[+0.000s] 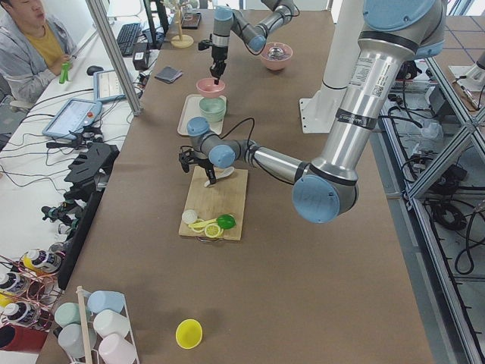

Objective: Stack pink bowl on green and place spoon
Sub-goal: 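Carry the pink bowl onto the green bowl while the left grasps the white spoon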

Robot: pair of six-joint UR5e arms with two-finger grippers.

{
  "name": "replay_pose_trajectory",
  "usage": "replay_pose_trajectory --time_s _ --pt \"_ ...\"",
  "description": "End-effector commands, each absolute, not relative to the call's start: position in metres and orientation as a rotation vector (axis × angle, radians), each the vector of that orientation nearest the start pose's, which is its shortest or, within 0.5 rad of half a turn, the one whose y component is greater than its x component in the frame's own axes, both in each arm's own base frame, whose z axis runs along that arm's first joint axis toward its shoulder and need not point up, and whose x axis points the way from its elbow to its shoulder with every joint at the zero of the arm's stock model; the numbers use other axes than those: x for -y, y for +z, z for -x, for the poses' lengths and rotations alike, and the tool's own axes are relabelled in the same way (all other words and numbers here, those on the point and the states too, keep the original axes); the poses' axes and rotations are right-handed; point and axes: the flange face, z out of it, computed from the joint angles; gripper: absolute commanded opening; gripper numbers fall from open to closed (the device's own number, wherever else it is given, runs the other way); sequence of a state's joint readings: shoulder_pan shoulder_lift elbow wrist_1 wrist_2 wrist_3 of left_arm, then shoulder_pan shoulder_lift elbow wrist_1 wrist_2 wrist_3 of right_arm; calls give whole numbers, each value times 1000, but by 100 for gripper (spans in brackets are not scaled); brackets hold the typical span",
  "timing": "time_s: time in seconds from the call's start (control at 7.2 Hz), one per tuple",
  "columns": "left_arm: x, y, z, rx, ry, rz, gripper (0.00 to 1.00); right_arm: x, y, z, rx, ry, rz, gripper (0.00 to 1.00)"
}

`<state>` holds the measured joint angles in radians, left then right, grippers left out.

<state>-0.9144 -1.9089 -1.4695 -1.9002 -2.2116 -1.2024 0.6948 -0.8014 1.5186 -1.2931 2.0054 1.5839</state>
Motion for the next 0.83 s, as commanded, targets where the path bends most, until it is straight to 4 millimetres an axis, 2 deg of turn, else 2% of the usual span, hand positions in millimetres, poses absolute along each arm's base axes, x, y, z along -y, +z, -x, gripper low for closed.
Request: replay_pose_trajectory --time_s 0.0,0.28,0.42,0.56,0.69 --pt "558 485 -342 -816 -331 179 0 519 177 526 1038 422 38 0" --pt "563 467 -348 -837 -345 179 0 522 174 529 1037 419 34 0" --pt "569 443 -353 -855 -373 181 0 525 178 530 1025 426 17 96" --pt "580 401 -364 -907 -410 207 0 525 178 529 1029 428 15 100" --pt "589 355 -378 -955 -446 236 0 534 175 513 1062 430 16 100"
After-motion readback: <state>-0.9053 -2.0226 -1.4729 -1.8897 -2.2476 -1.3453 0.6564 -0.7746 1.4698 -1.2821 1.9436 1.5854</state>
